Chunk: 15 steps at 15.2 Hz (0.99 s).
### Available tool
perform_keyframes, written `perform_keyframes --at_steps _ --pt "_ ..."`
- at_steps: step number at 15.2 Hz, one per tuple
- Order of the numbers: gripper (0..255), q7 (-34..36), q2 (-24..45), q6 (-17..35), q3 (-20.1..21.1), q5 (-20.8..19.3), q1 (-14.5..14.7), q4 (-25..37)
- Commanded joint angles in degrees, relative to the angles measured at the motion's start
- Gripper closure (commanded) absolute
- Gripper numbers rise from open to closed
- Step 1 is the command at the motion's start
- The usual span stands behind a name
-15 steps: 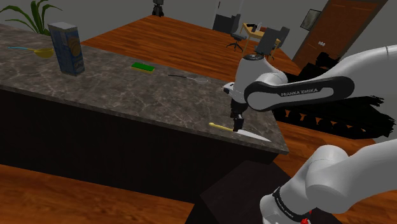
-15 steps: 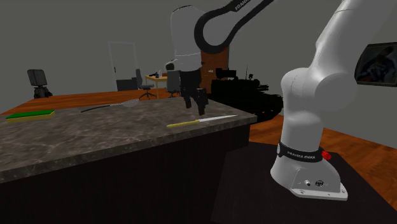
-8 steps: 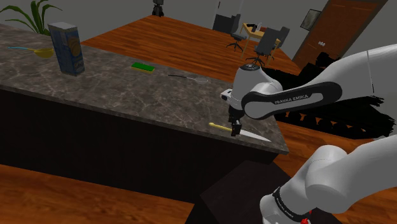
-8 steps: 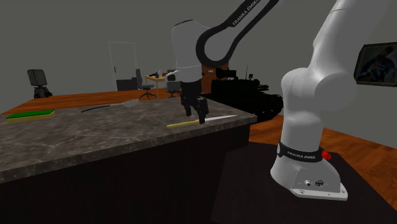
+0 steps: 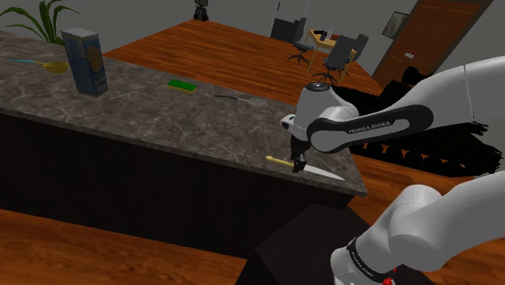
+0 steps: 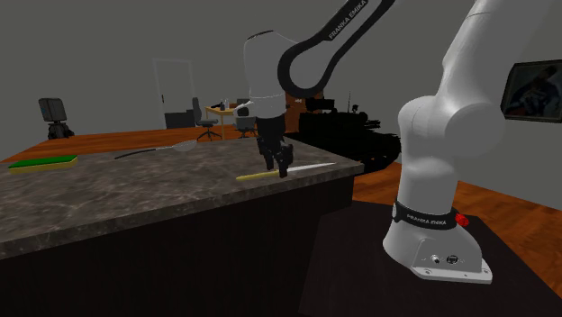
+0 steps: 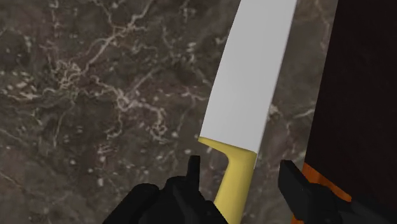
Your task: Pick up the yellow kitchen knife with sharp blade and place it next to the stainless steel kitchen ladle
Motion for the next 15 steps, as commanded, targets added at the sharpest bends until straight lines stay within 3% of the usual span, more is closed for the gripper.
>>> perform_keyframes --at_steps 1,9,15 --pt "255 0.00 0.00 0.00 0.00 0.00 0.00 0.00" --pt "255 0.00 0.01 0.02 0.00 0.00 0.00 -0.01" --pt "255 -1.06 -3.38 -5.58 0.24 0.87 0.29 2.25"
